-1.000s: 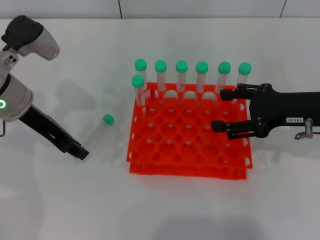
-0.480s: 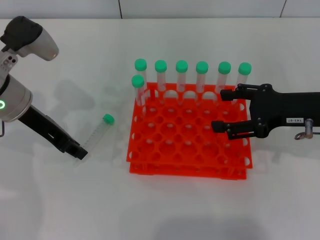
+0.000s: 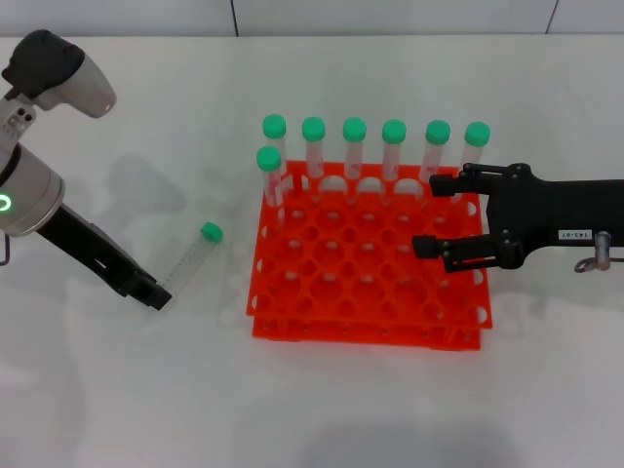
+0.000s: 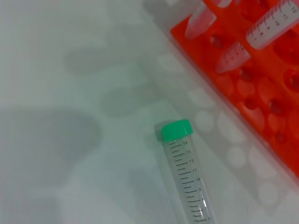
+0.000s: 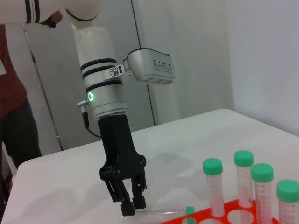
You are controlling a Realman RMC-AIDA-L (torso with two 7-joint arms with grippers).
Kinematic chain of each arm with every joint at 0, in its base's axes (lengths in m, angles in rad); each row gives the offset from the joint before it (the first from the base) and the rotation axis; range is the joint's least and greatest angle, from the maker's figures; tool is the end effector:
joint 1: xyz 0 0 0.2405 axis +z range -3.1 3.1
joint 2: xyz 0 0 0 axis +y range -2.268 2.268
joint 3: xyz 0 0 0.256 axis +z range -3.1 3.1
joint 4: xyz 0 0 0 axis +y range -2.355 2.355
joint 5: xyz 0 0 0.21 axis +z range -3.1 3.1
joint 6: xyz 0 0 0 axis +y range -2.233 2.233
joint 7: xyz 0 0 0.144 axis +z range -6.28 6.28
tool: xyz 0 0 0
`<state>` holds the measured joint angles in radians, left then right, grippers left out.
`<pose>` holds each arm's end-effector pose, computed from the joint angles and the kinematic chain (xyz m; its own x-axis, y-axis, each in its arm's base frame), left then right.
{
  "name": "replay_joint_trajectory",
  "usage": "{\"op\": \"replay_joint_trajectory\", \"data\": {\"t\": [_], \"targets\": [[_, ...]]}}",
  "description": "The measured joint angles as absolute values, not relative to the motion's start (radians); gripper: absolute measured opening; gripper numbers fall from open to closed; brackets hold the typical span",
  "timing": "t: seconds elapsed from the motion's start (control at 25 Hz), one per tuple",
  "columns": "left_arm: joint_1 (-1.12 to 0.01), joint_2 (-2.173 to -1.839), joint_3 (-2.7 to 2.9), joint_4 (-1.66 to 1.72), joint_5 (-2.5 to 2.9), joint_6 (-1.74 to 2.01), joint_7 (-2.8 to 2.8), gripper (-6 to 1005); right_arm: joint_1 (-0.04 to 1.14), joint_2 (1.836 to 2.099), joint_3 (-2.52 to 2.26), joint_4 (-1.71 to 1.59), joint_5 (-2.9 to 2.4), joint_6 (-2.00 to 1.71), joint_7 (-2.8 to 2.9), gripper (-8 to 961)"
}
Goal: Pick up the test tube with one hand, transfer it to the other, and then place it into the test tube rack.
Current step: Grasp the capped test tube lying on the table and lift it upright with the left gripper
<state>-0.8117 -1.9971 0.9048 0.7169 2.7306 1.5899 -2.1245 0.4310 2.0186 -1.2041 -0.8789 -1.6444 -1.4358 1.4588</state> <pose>-0.2596 0.3671 0.0136 0.6491 0.6988 -0.3006 0.6604 -0.7138 -0.2332 0.2202 0.3320 -0.0020 0.8637 -0.1989 -0.4631 -0.2947 -0.9447 -0.1438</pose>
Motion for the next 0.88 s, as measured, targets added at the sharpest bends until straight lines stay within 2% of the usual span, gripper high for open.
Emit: {"op": "replay_joint_trajectory", "data": {"t": [0.56,0.88], "targets": [[-0.816,-1.998,0.93,0.708,2.73,1.591,-2.125,325,0.433,2.019,-1.201,-0.879,-1.644,-1.436,1.459,875],[-0.816,-1.999,0.93,0.708,2.73,1.59,-2.126,256,0.433,2.019,-1.201,-0.879,-1.644,-1.438,1.459,875]]}}
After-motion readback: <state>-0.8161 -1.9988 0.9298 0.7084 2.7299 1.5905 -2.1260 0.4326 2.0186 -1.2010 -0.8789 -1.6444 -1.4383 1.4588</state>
